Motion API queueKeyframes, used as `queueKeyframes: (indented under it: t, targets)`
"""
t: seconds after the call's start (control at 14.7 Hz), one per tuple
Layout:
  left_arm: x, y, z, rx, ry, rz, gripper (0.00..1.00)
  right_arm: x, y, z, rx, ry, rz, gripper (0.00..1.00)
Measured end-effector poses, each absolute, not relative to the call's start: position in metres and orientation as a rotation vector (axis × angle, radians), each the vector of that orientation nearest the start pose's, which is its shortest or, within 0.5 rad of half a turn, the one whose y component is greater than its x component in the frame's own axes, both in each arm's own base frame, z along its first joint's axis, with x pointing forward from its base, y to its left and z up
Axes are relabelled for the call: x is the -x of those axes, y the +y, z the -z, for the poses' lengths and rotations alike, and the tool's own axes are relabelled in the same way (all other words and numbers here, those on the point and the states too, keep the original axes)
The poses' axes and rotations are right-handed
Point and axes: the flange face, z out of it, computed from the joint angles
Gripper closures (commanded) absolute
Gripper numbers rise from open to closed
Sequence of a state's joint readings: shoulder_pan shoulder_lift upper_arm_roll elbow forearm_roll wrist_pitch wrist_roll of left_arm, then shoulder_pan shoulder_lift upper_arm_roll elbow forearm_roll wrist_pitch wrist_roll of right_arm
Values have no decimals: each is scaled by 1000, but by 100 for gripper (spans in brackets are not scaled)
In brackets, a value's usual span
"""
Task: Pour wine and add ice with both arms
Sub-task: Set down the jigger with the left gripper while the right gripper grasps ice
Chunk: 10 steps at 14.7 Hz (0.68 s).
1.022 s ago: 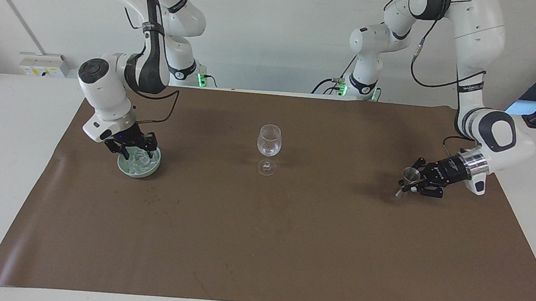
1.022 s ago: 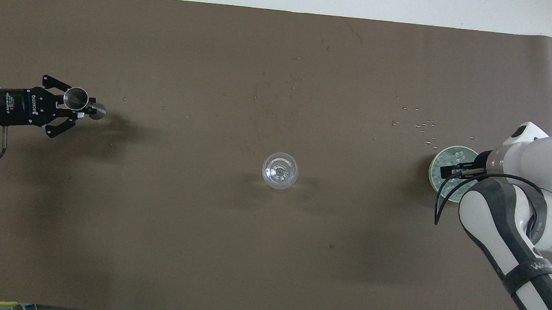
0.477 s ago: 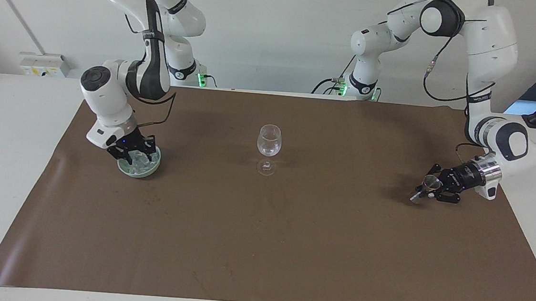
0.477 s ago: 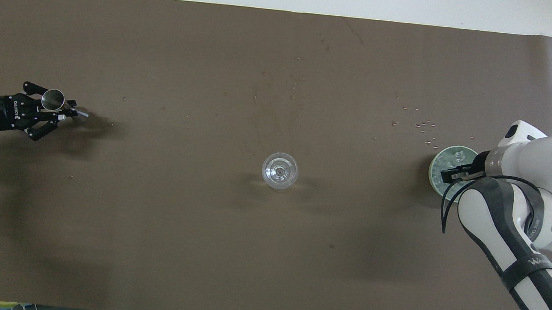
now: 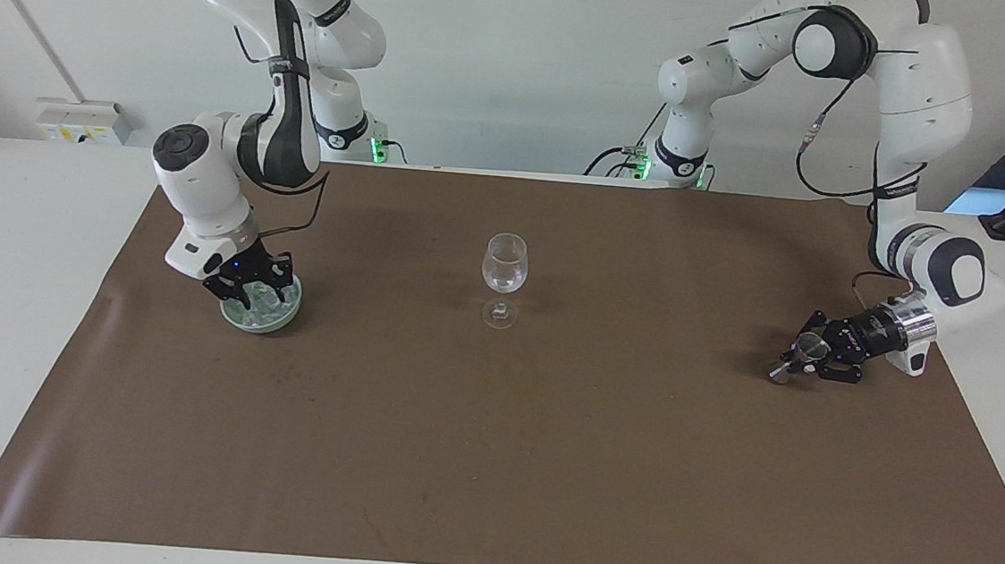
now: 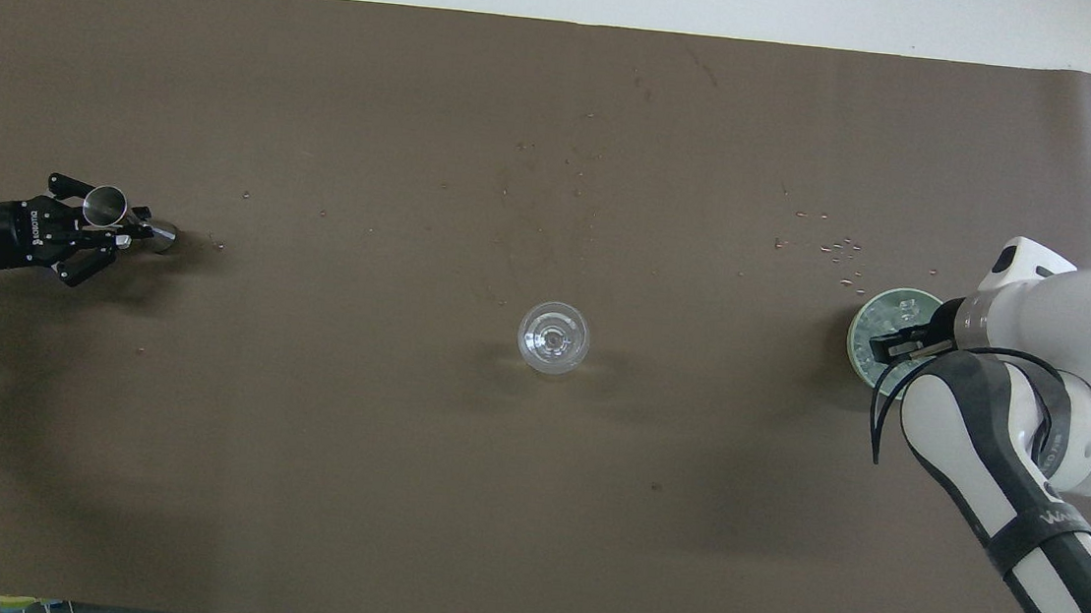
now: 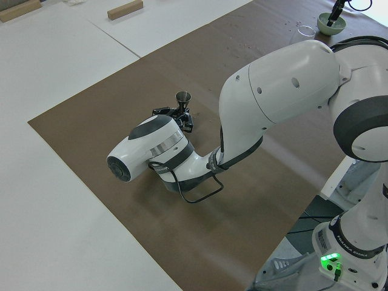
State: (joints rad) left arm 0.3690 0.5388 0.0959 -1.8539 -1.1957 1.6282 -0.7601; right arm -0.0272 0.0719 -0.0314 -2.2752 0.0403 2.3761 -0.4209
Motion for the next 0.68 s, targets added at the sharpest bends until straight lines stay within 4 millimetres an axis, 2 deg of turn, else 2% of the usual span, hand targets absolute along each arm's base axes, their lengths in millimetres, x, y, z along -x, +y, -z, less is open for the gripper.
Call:
queueKeyframes:
  t: [0.14, 0.2, 0.27, 0.41, 0.55, 0.68]
  targets:
    - [-568, 177, -235, -1242, 1600, 926, 100, -527, -30, -327, 3079, -520, 52, 45]
    - [-567, 177, -233, -1239, 1599, 928, 29, -526, -30, -326, 3079, -520, 49, 45]
    - [-566, 176, -232, -1236, 1599, 930, 0, -526, -30, -326, 3078, -520, 47, 46]
    - [-565, 175, -231, -1238, 1592, 929, 0, -525, -30, -324, 3078, -520, 42, 46]
    - [-565, 174, -232, -1244, 1573, 929, 0, -523, -30, -323, 3077, -520, 36, 53]
    - [-564, 178, -234, -1261, 1566, 914, 0, -523, -30, -322, 3077, -520, 35, 55]
